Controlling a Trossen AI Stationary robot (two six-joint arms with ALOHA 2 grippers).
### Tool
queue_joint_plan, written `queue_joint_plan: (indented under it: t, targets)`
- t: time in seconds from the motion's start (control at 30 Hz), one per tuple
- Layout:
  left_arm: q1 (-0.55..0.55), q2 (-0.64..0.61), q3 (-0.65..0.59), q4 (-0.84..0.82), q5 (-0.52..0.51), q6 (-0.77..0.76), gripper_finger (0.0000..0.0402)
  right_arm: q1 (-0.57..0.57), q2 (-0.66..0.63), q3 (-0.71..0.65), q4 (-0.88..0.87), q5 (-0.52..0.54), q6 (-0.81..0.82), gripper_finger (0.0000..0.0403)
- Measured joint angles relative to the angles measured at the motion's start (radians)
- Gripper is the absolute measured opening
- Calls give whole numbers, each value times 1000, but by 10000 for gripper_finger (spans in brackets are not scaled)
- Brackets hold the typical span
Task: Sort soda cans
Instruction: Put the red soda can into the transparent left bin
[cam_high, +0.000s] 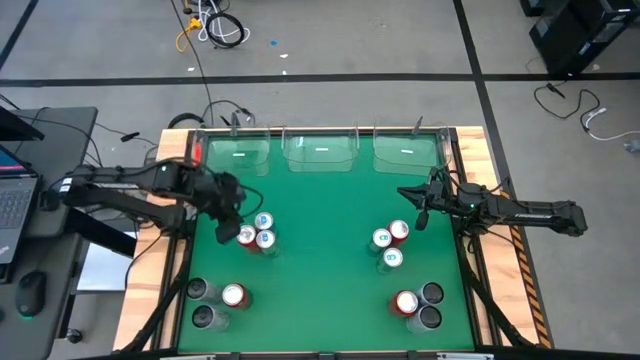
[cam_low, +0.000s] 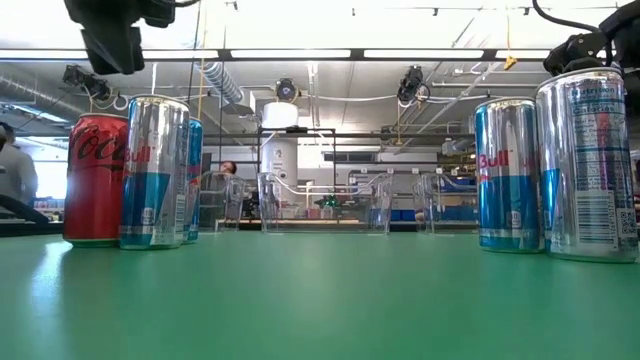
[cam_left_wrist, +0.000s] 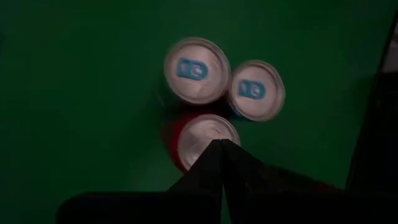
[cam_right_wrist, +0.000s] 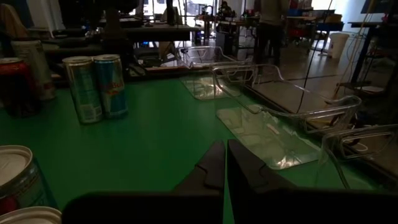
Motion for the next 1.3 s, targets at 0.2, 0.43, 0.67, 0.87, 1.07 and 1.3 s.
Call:
queue_joint_plan:
  t: [0.2, 0.43, 0.67, 0.87, 1.07, 1.3]
  targets:
    - [-69, 28, 1, -4, -26, -76, 11, 0, 0, 0, 0, 0, 0, 7]
    - [-106, 95, 1, 0, 16, -94, 38, 0, 0, 0, 3, 0, 0, 7]
    - [-138, 174, 11, 36, 108, -93, 125, 0, 0, 0, 3, 0, 0, 7]
    - [-151, 225, 55, 40, 85, -93, 209, 0, 0, 0, 4, 0, 0, 7]
    - [-159, 250, 68, -22, 44, -94, 277, 0, 0, 0, 4, 0, 0, 7]
    - [-172, 269, 68, -120, -56, -94, 324, 0, 0, 0, 4, 0, 0, 7]
